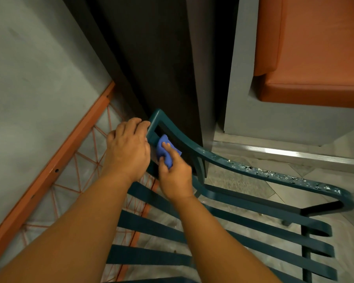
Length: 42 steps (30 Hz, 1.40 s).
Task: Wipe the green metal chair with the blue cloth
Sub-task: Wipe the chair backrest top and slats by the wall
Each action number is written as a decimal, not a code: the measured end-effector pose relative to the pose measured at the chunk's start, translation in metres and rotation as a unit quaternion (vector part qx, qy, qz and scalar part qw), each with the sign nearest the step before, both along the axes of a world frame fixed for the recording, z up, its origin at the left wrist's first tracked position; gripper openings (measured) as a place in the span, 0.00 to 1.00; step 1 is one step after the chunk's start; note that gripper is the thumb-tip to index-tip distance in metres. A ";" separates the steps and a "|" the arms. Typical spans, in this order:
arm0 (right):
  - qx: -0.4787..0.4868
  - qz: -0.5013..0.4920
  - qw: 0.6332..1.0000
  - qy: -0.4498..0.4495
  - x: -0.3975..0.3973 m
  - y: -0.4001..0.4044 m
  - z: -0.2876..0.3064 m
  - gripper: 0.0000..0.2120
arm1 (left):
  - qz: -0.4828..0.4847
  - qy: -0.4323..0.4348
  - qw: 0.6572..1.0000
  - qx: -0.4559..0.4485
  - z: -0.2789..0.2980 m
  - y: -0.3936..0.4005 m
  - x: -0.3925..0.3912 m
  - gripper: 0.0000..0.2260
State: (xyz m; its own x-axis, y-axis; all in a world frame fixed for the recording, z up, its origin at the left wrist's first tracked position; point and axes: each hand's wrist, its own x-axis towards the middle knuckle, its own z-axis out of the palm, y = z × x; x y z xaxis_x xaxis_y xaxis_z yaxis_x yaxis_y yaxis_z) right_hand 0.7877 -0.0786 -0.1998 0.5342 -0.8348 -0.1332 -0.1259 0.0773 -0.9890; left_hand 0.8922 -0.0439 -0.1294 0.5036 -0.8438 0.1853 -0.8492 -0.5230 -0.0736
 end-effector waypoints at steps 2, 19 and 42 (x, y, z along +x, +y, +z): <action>0.031 -0.064 0.997 -0.016 -0.006 -0.019 0.005 0.19 | -0.002 -0.004 1.000 0.001 0.000 0.000 0.000 0.20; -0.110 -0.010 0.988 0.110 0.011 -0.075 -0.026 0.25 | -0.025 -0.038 0.999 0.013 0.000 0.000 -0.002 0.21; -0.119 0.040 0.960 0.249 -0.012 -0.078 -0.049 0.29 | -0.032 -0.067 0.997 0.029 0.001 -0.001 -0.004 0.20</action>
State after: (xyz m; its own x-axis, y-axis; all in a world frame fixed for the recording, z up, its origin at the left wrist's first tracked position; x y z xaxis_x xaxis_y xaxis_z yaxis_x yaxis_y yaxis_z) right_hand 0.7761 -0.1564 -0.2491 0.5180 -0.8319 -0.1992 -0.5846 -0.1743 -0.7924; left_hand 0.8881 -0.0451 -0.1289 0.4216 -0.8850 0.1975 -0.8616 -0.4589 -0.2170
